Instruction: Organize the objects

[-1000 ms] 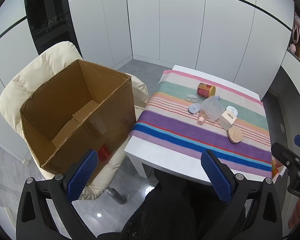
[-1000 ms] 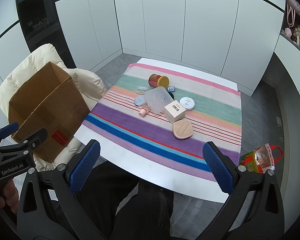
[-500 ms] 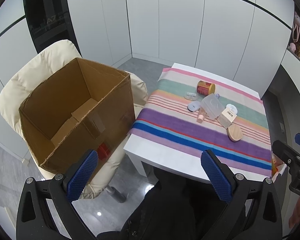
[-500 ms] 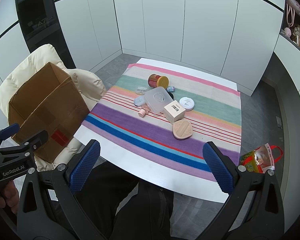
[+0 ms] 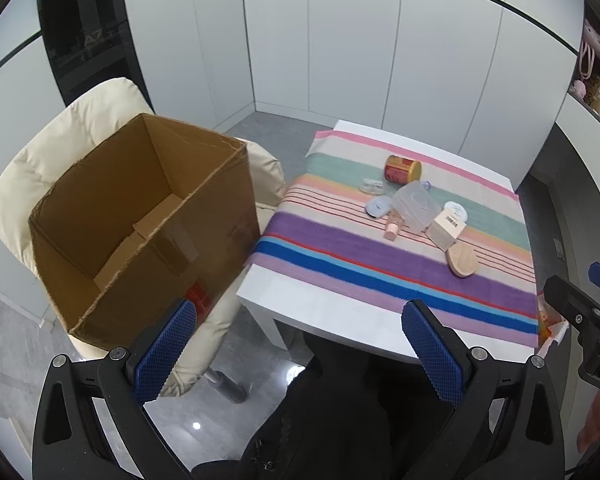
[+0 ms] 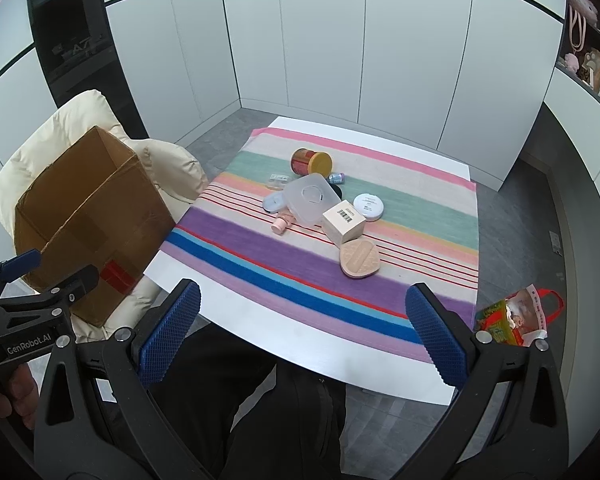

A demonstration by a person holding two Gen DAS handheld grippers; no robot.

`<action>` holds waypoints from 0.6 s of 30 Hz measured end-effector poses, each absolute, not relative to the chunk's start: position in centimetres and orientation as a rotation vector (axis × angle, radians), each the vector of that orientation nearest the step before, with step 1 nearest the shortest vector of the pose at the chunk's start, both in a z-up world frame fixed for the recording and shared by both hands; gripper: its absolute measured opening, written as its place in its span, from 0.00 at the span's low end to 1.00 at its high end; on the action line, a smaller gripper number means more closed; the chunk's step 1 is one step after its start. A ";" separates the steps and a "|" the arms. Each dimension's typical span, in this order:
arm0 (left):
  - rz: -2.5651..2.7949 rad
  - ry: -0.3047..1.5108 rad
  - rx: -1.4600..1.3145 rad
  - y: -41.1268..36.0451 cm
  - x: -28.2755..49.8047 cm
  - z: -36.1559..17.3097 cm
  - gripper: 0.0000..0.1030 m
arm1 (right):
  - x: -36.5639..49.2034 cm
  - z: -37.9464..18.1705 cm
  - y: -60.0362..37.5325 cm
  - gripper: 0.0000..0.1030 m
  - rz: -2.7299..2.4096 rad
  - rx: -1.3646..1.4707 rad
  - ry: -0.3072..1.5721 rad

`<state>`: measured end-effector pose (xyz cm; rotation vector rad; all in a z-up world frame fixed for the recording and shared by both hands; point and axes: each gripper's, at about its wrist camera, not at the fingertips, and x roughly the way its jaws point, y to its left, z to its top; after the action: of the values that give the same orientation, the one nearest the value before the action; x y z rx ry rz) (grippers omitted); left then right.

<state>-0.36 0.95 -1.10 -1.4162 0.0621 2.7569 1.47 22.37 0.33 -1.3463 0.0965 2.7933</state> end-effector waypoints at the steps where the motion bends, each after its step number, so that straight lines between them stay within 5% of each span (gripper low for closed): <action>1: 2.751 0.065 -1.415 1.1 -0.4 -1.1 1.00 | 1.5 0.3 22.5 1.00 2.790 -1.345 0.099; 18: 2.616 0.186 -1.417 6.0 -1.3 -2.4 1.00 | 2.5 -0.1 26.5 1.00 2.698 -1.325 0.200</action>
<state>-1.30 6.04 -2.41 -1.4168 0.1857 2.6159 2.52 26.46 -0.06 -1.3252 0.2003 2.6983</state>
